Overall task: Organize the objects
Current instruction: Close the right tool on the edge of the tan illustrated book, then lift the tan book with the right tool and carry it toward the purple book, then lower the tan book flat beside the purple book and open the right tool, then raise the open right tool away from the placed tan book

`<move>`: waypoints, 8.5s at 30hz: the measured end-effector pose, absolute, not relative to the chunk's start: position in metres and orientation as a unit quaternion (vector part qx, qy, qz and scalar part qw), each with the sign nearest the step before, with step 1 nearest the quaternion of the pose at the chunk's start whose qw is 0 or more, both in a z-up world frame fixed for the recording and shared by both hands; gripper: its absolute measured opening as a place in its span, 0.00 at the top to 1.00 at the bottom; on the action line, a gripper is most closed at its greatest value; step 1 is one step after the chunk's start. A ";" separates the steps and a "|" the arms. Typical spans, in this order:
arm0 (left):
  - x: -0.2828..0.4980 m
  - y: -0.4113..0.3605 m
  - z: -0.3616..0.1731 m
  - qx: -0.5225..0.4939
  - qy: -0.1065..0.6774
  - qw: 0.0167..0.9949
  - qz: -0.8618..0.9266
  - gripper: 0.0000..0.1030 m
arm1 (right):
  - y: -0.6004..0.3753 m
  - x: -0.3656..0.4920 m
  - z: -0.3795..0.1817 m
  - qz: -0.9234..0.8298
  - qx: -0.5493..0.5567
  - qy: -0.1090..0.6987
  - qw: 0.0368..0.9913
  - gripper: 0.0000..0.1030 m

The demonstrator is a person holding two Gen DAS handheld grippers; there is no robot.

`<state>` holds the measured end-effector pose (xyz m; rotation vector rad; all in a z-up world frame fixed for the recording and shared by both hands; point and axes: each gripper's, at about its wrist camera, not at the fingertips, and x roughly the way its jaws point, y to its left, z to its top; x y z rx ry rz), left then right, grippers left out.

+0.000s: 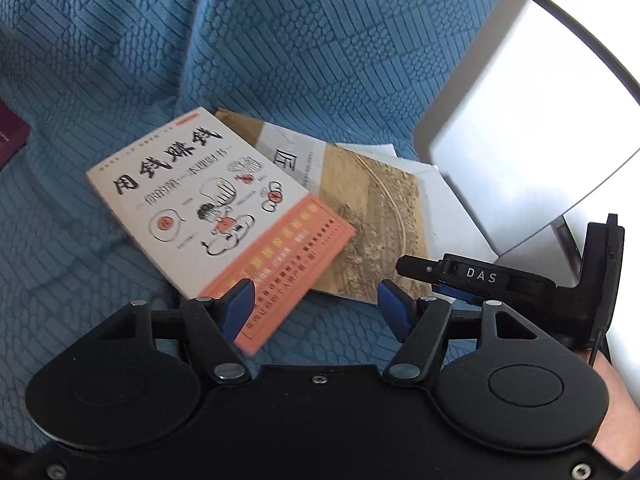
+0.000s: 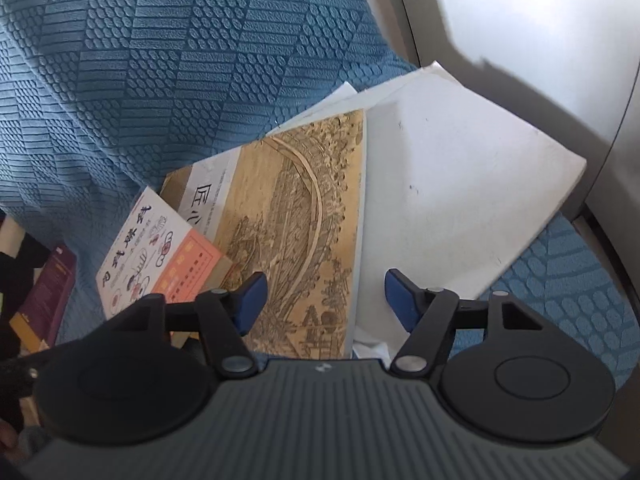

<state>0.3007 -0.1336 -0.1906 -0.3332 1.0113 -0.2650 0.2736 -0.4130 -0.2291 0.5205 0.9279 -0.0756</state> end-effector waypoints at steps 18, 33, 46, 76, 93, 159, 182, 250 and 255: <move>0.305 -0.153 -0.228 -0.309 0.508 0.780 -0.194 0.30 | -0.441 0.276 -0.230 -0.018 0.329 0.458 0.826 0.77; 0.324 -0.144 -0.280 -0.540 0.465 0.668 -0.214 0.30 | -0.456 0.276 -0.204 0.038 0.429 0.412 0.803 0.78; 0.323 -0.144 -0.329 -0.663 0.442 0.588 -0.139 0.57 | -0.466 0.270 -0.214 0.029 0.497 0.400 0.769 0.81; 0.316 -0.136 -0.266 -0.581 0.461 0.656 -0.139 0.85 | -0.487 0.322 -0.268 0.019 0.585 0.365 0.724 0.74; 0.283 -0.131 -0.194 -0.619 0.460 0.592 -0.233 0.81 | -0.468 0.249 -0.121 0.037 0.388 0.322 0.863 0.87; 0.105 0.172 -0.090 -0.568 0.351 0.712 -0.216 0.80 | -0.147 0.218 -0.038 0.142 0.248 0.323 0.902 0.87; 0.097 0.151 -0.165 -0.532 0.441 0.713 -0.118 0.81 | -0.154 0.194 -0.153 0.124 0.271 0.388 0.872 0.85; 0.142 0.165 -0.212 -0.350 0.473 0.809 0.003 0.59 | -0.130 0.271 -0.219 0.282 0.080 0.496 0.818 0.72; 0.148 0.166 -0.220 -0.344 0.495 0.798 0.010 0.62 | -0.123 0.260 -0.217 0.247 0.047 0.476 0.843 0.72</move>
